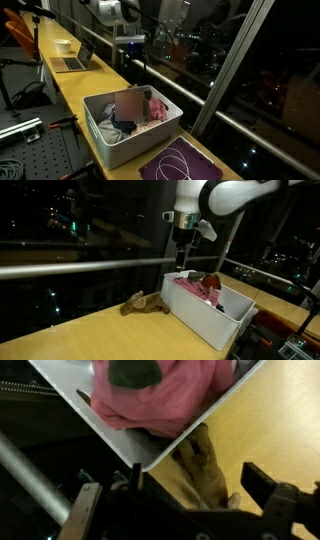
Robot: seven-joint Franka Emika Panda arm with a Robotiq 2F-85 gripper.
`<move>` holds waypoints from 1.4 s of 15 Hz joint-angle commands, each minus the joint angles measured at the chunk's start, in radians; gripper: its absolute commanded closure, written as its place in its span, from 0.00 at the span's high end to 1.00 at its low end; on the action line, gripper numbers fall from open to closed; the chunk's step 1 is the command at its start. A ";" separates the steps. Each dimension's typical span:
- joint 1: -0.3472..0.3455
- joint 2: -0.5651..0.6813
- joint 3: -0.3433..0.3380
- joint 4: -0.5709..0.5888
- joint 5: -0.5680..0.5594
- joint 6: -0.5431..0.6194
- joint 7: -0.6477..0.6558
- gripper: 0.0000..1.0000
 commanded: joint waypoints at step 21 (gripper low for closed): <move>0.019 0.686 0.050 0.730 0.210 -0.029 -0.333 1.00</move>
